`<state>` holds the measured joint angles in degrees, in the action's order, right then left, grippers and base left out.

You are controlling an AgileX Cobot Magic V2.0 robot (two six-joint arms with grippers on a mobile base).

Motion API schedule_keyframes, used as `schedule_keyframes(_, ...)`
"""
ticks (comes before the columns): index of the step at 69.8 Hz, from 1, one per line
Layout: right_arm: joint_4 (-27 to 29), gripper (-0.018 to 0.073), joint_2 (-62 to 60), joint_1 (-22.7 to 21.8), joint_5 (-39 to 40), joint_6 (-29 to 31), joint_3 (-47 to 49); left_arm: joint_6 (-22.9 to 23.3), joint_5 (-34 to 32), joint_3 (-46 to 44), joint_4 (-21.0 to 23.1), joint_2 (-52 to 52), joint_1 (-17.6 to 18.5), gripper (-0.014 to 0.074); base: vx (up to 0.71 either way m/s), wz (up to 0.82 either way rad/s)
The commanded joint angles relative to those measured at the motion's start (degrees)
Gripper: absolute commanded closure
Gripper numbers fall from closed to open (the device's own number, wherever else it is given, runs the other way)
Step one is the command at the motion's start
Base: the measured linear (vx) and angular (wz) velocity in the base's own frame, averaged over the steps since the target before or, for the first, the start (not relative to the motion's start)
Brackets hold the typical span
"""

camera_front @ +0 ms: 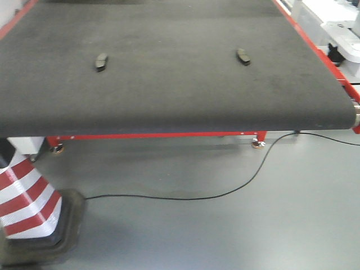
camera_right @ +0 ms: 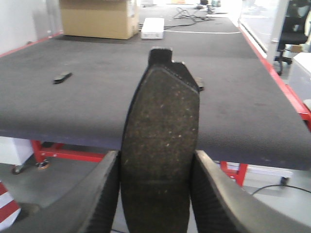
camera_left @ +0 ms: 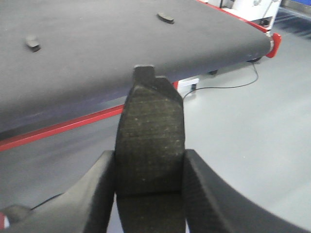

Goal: Move and align brake pads A on conveyor
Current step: 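Turn toward the black conveyor belt and stop at its edge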

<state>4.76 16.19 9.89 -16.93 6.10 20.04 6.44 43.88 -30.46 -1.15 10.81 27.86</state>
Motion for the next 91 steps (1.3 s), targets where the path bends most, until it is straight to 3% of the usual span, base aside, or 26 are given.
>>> schedule_keyframes(1,0.0,0.0561,0.5,0.1,5.7,0.6,1.8,0.1,-5.5,-1.3,0.2,0.8,0.3,0.0603,0.14,-0.25)
schedule_keyframes(91,0.0,0.0561,0.5,0.1,5.7,0.6,1.8,0.1,-5.5,-1.3,0.2,0.8,0.3,0.0603,0.31,0.00)
